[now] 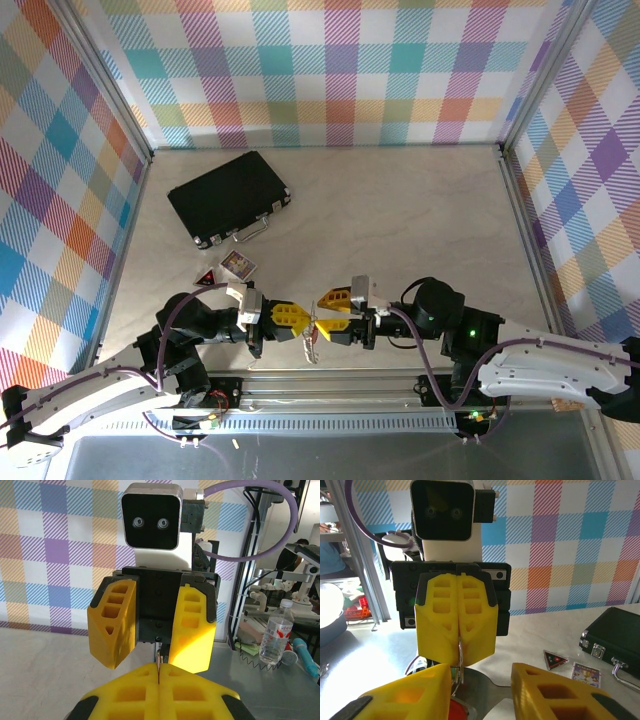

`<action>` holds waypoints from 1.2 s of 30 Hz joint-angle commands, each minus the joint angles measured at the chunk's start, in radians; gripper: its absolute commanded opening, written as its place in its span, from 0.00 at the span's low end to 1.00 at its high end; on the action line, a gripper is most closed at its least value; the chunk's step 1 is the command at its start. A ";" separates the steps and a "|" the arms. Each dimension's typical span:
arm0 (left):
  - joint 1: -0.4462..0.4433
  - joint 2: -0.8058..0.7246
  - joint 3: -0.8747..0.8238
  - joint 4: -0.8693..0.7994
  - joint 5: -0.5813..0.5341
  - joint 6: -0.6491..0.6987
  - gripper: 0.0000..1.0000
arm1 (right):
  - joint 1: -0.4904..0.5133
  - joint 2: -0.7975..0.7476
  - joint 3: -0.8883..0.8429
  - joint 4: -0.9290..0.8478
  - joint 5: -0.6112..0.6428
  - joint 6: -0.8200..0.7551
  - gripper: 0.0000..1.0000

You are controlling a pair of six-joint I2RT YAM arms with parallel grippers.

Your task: Put the keys on the keyring

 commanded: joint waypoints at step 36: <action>-0.008 -0.040 0.006 0.035 -0.002 -0.010 0.00 | 0.006 0.023 0.013 0.008 -0.085 0.013 0.25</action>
